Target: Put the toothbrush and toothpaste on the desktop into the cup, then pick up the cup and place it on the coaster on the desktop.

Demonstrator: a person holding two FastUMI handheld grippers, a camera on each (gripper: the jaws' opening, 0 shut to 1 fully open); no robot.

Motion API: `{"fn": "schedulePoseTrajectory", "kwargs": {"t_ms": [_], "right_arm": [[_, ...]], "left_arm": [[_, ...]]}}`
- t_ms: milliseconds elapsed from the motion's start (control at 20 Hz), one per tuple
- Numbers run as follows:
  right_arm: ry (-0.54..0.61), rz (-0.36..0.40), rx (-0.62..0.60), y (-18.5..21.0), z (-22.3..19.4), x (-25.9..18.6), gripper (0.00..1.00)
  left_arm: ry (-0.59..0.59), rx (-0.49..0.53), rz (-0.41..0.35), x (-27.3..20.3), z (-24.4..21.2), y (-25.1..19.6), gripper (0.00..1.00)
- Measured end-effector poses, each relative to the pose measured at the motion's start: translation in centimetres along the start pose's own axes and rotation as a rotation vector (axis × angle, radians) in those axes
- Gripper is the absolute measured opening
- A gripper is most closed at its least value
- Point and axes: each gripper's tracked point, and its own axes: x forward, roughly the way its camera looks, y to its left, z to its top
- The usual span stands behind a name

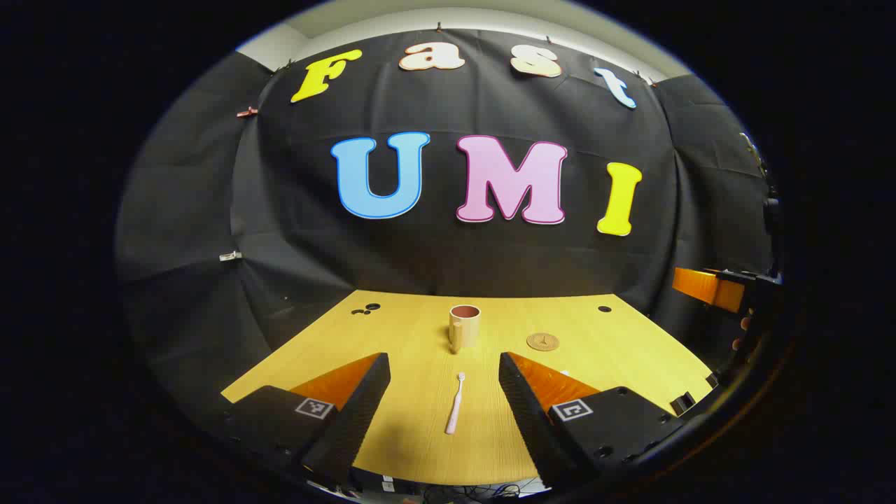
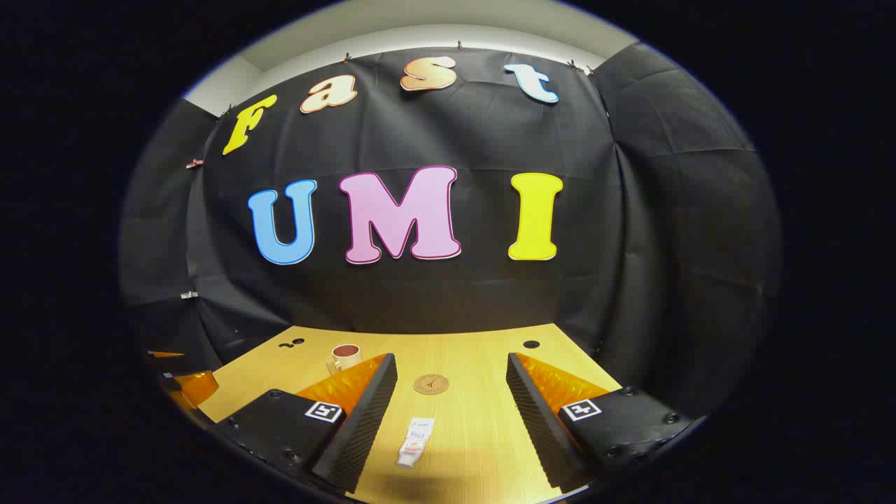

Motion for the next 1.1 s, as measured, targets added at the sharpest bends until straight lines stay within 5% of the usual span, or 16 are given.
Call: {"fn": "schedulePoseTrajectory", "kwargs": {"t_ms": [850,1100], "right_arm": [[0.094,0.062,-0.031,1.7,-2.5,5.6,0.96],[0.179,0.103,-0.012,1.9,-5.7,7.3,0.96]], "left_arm": [[-0.032,0.016,0.045,4.5,2.2,-0.9,0.97],[-0.041,0.023,0.128,5.4,2.5,-0.6,0.96]]}}
